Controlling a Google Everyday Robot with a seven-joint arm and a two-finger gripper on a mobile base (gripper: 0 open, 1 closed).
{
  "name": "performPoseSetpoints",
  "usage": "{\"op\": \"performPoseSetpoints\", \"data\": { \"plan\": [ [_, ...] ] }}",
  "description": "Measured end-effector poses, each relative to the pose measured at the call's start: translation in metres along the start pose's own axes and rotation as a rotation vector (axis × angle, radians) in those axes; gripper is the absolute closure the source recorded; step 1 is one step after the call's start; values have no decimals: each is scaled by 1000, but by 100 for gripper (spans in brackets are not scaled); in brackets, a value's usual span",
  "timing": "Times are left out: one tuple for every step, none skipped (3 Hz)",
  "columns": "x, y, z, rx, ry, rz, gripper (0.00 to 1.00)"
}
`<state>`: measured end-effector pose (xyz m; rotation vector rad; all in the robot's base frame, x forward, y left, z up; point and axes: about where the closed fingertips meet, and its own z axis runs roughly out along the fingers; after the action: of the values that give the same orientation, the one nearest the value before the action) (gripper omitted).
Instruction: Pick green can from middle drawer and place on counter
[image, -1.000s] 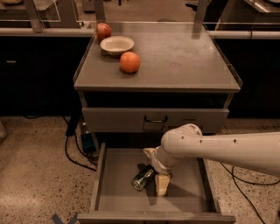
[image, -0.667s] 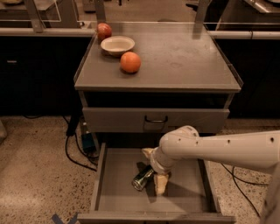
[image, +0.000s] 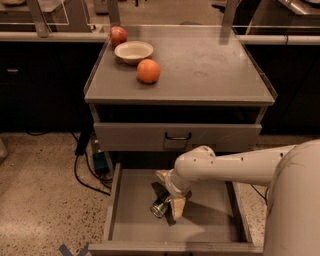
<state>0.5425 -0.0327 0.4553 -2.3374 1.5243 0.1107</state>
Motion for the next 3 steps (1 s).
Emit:
{"op": "performPoseSetpoints", "data": {
  "plan": [
    [3, 1, 29, -25, -12, -21, 0],
    [4, 4, 54, -44, -34, -34, 0],
    [3, 9, 77, -69, -62, -42, 0]
  ]
}}
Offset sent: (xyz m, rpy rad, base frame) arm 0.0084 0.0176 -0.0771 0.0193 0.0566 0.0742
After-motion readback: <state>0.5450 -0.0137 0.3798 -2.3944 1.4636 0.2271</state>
